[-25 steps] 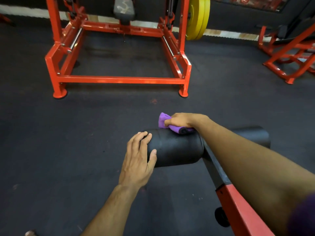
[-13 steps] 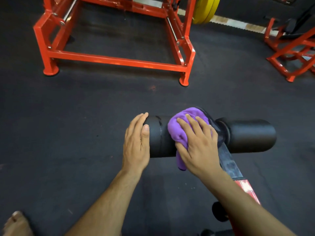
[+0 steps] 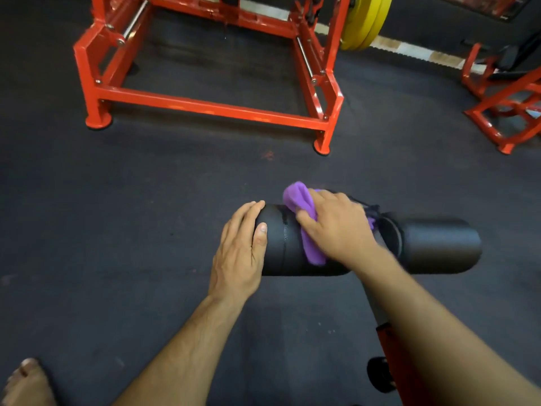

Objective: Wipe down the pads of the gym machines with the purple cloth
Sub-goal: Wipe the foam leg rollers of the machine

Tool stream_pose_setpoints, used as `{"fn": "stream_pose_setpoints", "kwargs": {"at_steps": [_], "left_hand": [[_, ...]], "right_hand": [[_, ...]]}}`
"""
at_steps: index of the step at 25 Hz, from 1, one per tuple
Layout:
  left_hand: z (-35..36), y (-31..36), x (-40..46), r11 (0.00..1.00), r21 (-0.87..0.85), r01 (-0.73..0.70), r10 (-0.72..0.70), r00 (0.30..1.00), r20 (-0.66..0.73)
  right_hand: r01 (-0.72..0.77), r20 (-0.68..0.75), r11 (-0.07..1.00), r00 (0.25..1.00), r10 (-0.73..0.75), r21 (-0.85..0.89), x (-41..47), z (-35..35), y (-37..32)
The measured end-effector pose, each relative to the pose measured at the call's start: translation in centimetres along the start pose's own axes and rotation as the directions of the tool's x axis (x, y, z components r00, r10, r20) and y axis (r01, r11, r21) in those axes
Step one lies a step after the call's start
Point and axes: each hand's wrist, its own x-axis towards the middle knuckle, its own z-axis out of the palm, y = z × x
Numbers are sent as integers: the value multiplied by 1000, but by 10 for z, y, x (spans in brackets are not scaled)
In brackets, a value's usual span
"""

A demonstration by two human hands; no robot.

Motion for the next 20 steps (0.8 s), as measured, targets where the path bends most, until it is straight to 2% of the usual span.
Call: {"fn": "stream_pose_setpoints", "kwargs": {"at_steps": [1,2,4,6,8,9,10,11,12,13,14,15,16,17,18,19,20], "left_hand": [[0,0,0,1000,-7,-4,4,1000,6],[0,1,0,1000,-21,-13,13,1000,17],[-3,1,-4,998,-56,-22,25,998,51],[-7,1,-7,997,-75,-29,36,995,90],[-11,0,-10,997,-57,-50,58,988,143],[-15,0,-11,997,-46,-60,67,982,174],[-19,1,-12,997,-41,-70,77,975,207],[-23,1,-12,996,-42,-75,83,968,238],[-26,2,-13,996,-52,-66,78,962,264],[-27,3,-14,997,-67,-40,57,958,281],[-28,5,-15,996,-89,-4,31,955,294],[-28,6,-16,992,-120,37,1,954,300],[-26,7,-16,983,-165,85,-31,953,301],[-25,8,-16,966,-219,135,-66,952,297],[-23,7,-15,942,-283,183,-98,952,288],[-20,7,-13,909,-350,226,-130,952,278],[-17,7,-12,868,-414,273,-170,948,270]], "right_hand": [[45,-115,998,992,-50,-44,-31,2,2],[67,-172,994,982,-82,-87,-58,5,2],[74,-199,993,976,-91,-88,-73,11,0],[1,-165,996,986,-16,-93,-46,2,-6],[-59,61,998,996,60,-22,6,-12,-5],[-77,258,996,964,64,38,36,-17,-5],[-106,441,991,896,58,85,61,-19,-5],[-131,563,987,824,56,93,79,-19,-7],[-150,628,985,775,65,83,90,-19,-9],[-159,646,985,759,81,63,93,-18,-11],[-154,625,987,776,88,52,90,-16,-12],[-137,565,989,821,86,48,79,-15,-13],[-107,446,993,892,77,44,62,-12,-12],[-64,273,998,960,54,28,42,-8,-12],[-13,72,1000,997,12,19,20,-4,-12],[30,-96,1000,995,-30,-2,0,0,-12],[45,-200,999,978,-49,-24,-17,3,-12]]}}
